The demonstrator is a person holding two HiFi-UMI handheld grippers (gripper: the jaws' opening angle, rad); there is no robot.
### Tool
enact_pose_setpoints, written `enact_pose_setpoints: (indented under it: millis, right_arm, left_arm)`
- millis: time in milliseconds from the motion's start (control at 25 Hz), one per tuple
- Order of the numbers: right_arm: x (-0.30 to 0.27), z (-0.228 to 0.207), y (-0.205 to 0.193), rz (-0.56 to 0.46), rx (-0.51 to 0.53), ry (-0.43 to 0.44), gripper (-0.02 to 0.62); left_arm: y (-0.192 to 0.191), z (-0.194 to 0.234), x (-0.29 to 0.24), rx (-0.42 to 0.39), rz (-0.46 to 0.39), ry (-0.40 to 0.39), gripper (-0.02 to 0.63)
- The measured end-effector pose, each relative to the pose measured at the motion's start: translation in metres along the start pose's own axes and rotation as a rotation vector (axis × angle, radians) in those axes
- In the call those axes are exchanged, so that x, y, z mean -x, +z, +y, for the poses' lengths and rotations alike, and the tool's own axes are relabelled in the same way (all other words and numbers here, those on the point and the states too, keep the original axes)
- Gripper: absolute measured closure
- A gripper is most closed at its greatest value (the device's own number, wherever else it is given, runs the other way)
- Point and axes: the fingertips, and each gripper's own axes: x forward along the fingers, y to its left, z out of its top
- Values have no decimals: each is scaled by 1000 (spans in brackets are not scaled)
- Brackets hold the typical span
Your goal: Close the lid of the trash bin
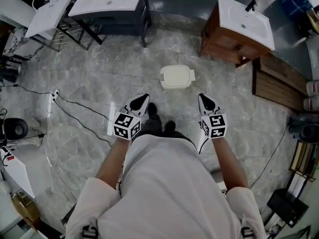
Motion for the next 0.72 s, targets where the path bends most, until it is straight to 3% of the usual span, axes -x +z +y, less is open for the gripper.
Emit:
enact_pose_setpoints:
  millis: [720]
  right_arm:
    - [35, 47, 49, -110, 10, -104, 564]
  left_arm:
    - [26, 23, 66, -68, -48, -43, 588]
